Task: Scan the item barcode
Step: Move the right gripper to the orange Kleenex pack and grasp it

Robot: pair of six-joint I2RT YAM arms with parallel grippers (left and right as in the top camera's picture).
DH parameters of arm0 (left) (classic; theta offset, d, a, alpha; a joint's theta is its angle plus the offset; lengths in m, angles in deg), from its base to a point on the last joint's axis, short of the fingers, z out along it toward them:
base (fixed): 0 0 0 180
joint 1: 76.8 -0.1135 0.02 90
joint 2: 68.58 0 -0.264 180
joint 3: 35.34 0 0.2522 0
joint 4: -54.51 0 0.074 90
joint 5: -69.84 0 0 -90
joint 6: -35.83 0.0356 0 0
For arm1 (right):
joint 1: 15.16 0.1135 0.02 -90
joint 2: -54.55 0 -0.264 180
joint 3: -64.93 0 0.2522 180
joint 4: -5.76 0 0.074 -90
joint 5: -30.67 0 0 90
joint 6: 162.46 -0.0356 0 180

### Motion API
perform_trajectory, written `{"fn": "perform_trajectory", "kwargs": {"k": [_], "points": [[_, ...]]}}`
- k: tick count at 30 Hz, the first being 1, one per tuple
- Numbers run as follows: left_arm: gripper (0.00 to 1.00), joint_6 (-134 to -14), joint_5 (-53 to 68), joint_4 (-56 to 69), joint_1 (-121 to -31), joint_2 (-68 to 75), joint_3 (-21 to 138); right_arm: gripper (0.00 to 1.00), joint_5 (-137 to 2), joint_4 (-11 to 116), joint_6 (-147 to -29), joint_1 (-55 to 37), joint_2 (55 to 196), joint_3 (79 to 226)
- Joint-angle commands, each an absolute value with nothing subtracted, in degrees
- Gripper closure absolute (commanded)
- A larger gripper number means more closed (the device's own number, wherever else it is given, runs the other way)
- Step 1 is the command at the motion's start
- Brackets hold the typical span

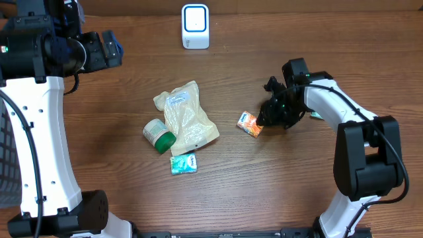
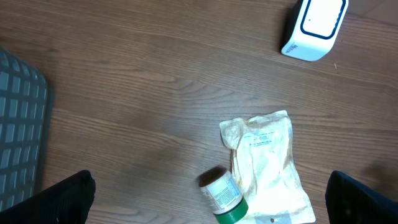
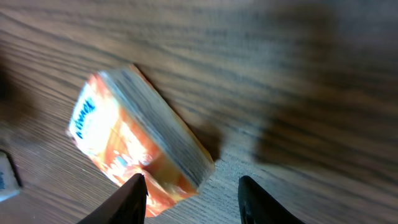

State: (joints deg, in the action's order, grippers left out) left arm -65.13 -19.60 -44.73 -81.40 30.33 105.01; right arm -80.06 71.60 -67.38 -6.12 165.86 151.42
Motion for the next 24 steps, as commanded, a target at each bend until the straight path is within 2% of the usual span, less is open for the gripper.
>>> {"fn": "perform_trajectory", "kwargs": {"k": [1,9,21,24], "points": [[0.00,-65.8,-20.2,-44.5,-81.3,30.5,105.5,0.57,-81.8,70.2,-66.4,-6.1,166.0,149.2],[0.00,-65.8,-20.2,-44.5,-81.3,30.5,105.5,0.62,-83.7,66.0,-66.4,-6.1,166.0,146.8],[0.01,-65.8,-20.2,-44.5,-81.3,30.5,105.5,0.62,-83.6,61.1,-66.4,-3.8,166.1,144.1],[0.00,-65.8,-20.2,-44.5,-81.3,30.5,105.5,0.64,-83.7,59.1,-66.5,-3.1,166.1,142.7]]}}
